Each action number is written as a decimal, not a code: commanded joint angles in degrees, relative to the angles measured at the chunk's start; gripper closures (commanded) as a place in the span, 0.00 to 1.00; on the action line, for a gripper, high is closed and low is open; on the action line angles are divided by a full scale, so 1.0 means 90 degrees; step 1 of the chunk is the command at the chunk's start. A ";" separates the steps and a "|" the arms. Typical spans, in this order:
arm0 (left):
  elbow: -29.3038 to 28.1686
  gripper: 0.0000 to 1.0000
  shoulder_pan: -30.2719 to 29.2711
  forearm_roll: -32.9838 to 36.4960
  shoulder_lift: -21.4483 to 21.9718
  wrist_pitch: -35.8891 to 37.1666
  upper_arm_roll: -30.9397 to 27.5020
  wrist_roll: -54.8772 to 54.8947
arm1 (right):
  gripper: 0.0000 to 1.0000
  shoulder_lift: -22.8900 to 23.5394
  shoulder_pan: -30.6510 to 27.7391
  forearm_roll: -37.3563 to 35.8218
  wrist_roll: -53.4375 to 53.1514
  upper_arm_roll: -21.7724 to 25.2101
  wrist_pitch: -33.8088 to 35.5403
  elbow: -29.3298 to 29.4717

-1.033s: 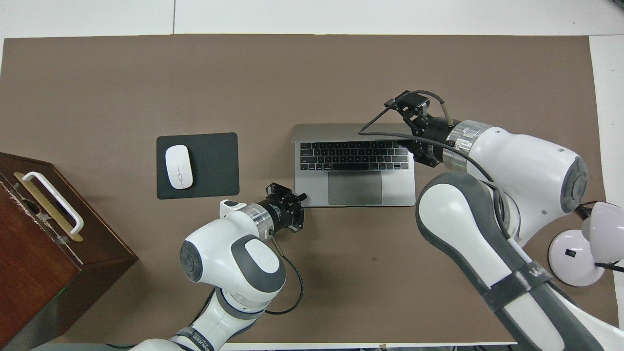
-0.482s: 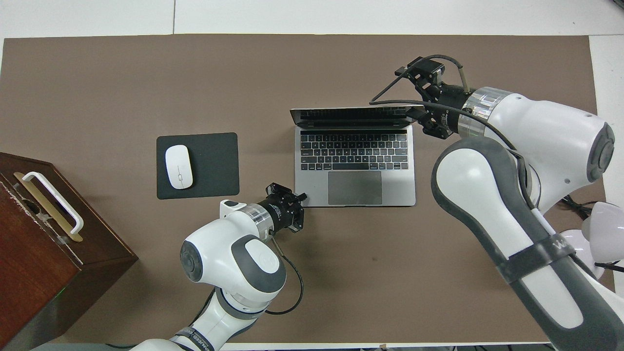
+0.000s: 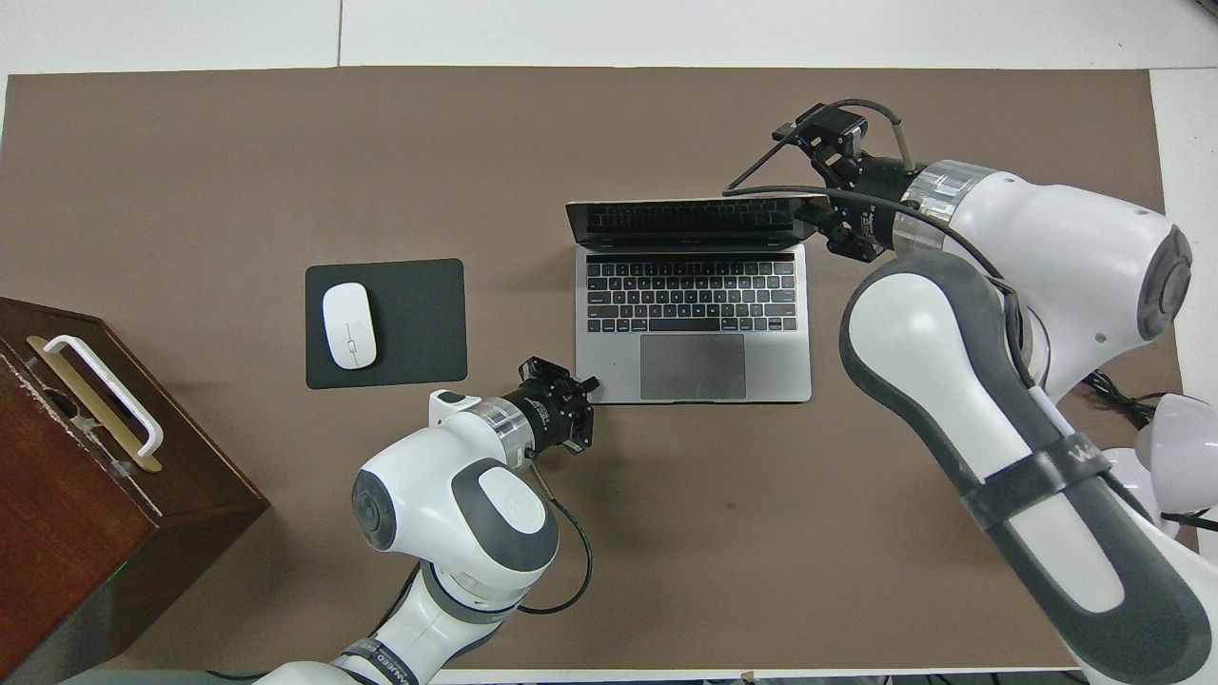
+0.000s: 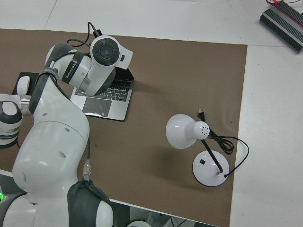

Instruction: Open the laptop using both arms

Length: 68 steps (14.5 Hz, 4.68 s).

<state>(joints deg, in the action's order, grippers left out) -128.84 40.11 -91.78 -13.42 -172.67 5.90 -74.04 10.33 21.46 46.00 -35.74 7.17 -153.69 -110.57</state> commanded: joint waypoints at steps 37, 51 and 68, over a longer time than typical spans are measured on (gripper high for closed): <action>0.1025 1.00 -0.1537 0.0891 0.0133 -0.0121 -0.0079 0.0053 | 0.00 -0.0952 -0.0030 -0.1995 -0.0153 0.1214 0.4994 0.2206; 0.1044 0.00 -0.1761 0.1291 0.0065 -0.1116 -0.0109 0.0424 | 0.00 -0.1186 -0.1991 -0.4886 0.3891 -0.0140 0.6979 0.2823; 0.1454 0.00 -0.3616 0.3534 0.0114 0.0961 -0.0148 0.3286 | 0.00 -0.1479 -0.3126 -0.4984 0.3980 -0.1109 0.6793 0.1836</action>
<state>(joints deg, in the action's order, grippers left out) -116.78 9.90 -64.90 -12.58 -167.99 4.36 -45.55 -1.30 -5.60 2.48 -0.30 -1.93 -92.47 -92.76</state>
